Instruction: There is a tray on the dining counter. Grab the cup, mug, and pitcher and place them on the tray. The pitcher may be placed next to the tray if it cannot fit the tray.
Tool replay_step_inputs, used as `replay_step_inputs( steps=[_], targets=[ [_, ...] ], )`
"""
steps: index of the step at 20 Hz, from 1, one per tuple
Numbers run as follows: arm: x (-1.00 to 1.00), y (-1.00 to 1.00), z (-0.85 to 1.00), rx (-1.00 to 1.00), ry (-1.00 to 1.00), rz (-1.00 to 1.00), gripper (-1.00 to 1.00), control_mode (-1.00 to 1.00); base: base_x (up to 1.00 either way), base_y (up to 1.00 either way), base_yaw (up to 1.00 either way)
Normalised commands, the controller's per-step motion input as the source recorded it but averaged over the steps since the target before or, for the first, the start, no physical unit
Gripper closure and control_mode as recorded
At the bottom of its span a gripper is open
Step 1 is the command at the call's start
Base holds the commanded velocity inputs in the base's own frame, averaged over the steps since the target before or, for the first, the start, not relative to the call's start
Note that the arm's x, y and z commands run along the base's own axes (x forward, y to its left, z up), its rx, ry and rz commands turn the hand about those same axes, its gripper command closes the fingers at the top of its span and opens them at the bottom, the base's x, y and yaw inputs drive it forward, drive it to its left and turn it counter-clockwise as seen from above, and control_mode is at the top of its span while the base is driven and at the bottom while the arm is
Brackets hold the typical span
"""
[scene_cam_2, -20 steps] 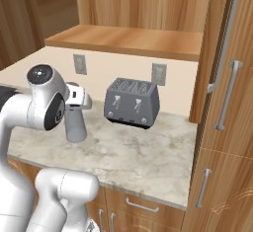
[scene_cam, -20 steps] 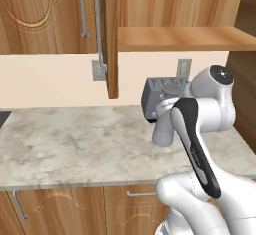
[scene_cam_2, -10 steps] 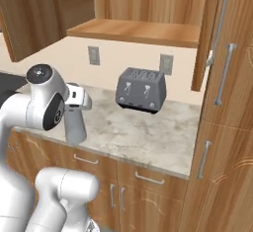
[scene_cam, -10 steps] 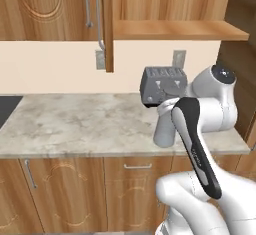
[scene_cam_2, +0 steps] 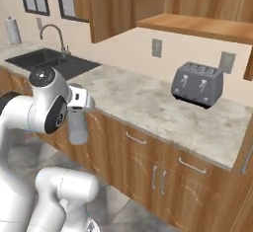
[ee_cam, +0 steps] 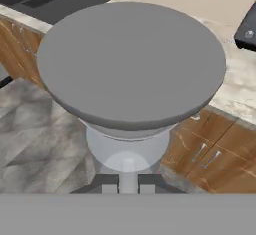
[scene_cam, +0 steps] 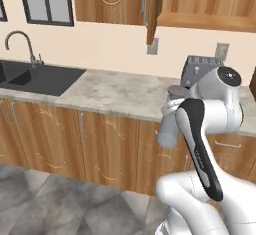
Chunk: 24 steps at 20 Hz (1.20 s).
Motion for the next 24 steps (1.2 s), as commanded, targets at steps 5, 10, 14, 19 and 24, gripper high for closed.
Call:
replay_step_inputs(
  steps=[5,10,14,19,24],
  targets=[
    [0.00,0.00,0.00,0.00,0.00,0.00,1.00,1.00,0.31,0.43,0.71],
    [0.00,0.00,0.00,0.00,0.00,0.00,1.00,1.00,0.59,0.09,0.78],
    [0.00,0.00,0.00,0.00,0.00,0.00,1.00,1.00,0.67,0.00,0.79],
    [0.00,0.00,0.00,0.00,0.00,0.00,1.00,1.00,0.98,0.14,0.56],
    [0.00,0.00,0.00,0.00,0.00,0.00,1.00,1.00,1.00,0.20,0.17]
  ],
)
